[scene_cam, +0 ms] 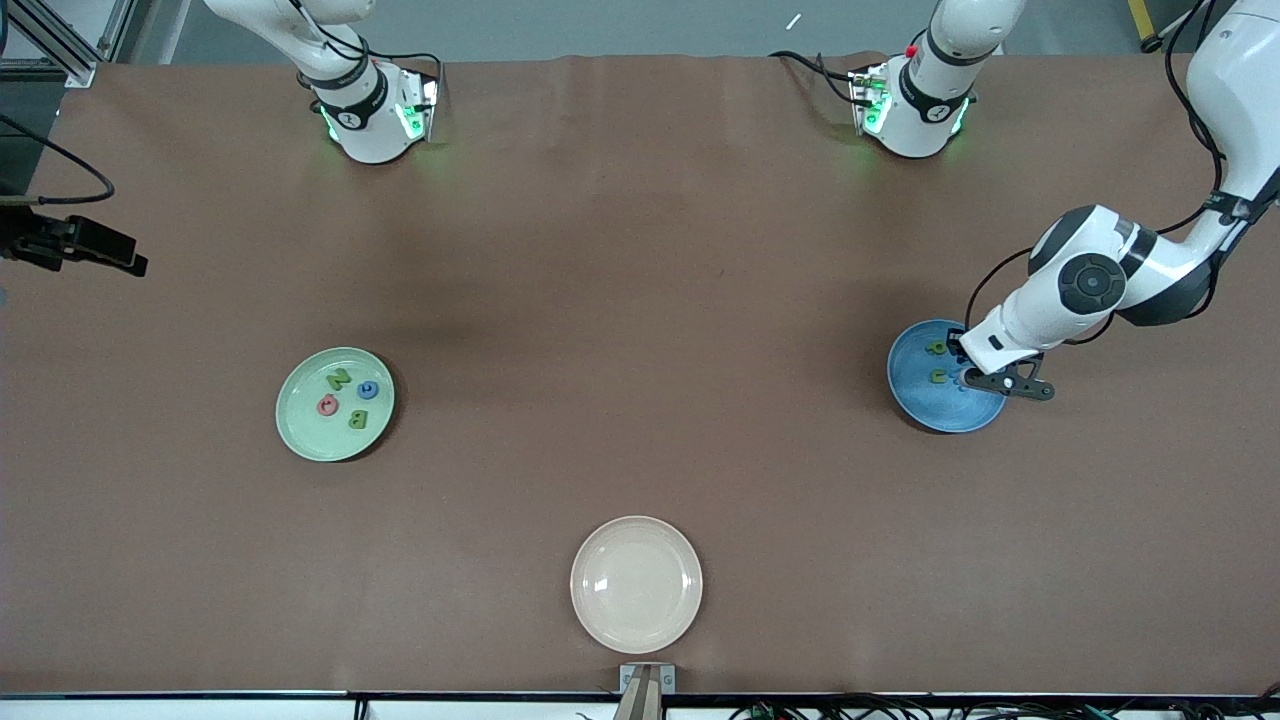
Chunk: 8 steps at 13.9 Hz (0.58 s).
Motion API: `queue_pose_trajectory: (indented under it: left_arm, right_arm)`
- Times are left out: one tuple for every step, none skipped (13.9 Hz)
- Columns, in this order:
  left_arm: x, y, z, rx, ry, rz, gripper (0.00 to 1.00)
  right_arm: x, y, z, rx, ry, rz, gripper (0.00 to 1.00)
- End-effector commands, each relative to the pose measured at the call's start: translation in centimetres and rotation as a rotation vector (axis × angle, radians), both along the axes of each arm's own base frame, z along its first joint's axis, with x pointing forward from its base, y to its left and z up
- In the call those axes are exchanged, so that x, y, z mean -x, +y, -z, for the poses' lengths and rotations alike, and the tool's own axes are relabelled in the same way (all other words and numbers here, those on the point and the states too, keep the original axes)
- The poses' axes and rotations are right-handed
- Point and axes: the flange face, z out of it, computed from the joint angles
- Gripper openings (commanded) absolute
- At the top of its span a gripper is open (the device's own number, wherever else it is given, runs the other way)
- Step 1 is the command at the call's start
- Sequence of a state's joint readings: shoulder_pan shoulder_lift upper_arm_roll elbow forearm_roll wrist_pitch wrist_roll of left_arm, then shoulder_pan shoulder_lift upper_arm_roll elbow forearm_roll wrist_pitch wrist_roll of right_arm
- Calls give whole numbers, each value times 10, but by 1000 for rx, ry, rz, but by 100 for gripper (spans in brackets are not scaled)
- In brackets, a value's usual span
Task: Sort upper and lower case letters into plates
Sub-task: 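Open the left gripper to drop the x into the blue plate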
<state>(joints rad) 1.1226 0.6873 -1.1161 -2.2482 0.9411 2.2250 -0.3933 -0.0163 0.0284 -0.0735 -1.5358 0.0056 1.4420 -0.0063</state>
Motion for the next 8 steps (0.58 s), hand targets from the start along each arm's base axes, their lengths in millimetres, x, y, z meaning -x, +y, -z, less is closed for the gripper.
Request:
queue_pose_trajectory:
  left_arm:
    - [1,0,1,1,-11,17,18]
    - [1,0,1,1,-11,17,18]
    - [1,-1,1,2,-11,18,19]
    - [2,-1,2,2,-8,18,20]
    - [1,-1,2,3,-9,16,21]
    - [1,0,3,2,-6,14,24]
    - [1,0,3,2,-6,15,28]
    - [1,1,3,0,-8,18,47]
  right_arm:
    - [18,-1,-12,-19,-27,-7,100]
    - [23,-2,-14,-20,-32,-5,100]
    - [27,-2,-16,-20,-40,-5,100]
    - [32,-2,-22,-20,-51,-5,100]
    - [39,-4,-32,-19,-67,-1,100]
    - [44,-6,-38,-19,-75,3,100]
    - [48,-6,-42,-19,-81,3,100]
    - [48,-7,-42,-17,-81,5,100]
